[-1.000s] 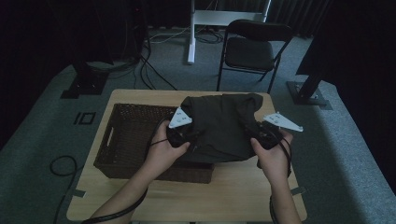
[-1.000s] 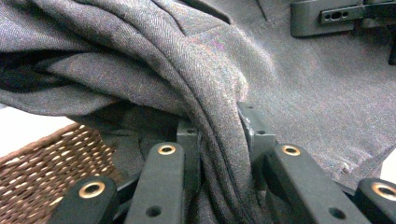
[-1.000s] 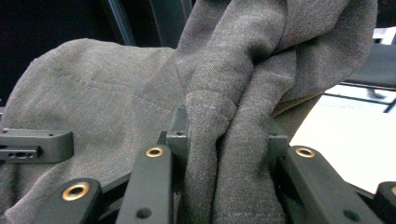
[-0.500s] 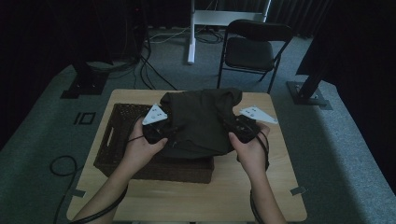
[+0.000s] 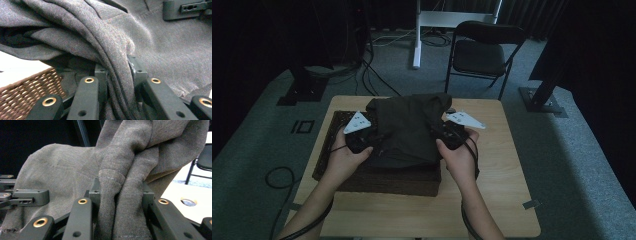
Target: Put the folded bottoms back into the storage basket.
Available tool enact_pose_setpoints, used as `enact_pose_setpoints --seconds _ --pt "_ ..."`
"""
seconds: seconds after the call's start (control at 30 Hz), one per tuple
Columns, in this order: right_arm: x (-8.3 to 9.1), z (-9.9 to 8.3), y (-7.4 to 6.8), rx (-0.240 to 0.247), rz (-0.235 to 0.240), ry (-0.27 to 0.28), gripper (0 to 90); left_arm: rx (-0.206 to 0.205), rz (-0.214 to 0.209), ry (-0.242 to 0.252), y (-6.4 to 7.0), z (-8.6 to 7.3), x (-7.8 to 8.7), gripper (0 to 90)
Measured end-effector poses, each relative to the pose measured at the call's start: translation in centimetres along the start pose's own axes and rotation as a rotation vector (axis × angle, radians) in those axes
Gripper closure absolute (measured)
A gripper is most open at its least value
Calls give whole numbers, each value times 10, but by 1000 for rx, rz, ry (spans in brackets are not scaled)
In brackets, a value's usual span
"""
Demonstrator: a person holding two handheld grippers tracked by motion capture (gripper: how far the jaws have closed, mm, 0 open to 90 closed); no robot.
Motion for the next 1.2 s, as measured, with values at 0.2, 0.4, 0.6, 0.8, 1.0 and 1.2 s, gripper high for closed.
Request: enact_pose_setpoints --seconds 0.2,0.4,0.6,0.8,1.0,1.2 --pt "-15 -5 -18 7 20 -10 659 10 31 -8 -13 -9 12 742" --pt "-29 -11 -32 2 44 -14 658 15 59 -10 -25 -17 22 742" --pt "-40 -17 -43 -5 60 -10 658 13 87 -24 -33 -25 28 743" --pt "-46 -24 -50 -10 76 -14 659 22 93 -30 -37 -31 34 743" --pt "-56 -36 -56 -21 82 -18 658 25 100 -33 -46 -43 34 743" --pt "-65 -49 -57 -9 89 -14 658 23 104 -53 -51 -56 27 743"
Point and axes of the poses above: each handheld gripper's, and its own axes: x roughly backward along the jaws, z roughly out of its top, y roughly to its right, the point moved 2 cm from there along -x, roughly forward along the jaws, and after that the axes turned 12 degrees about -z, right-handed, at the moved point
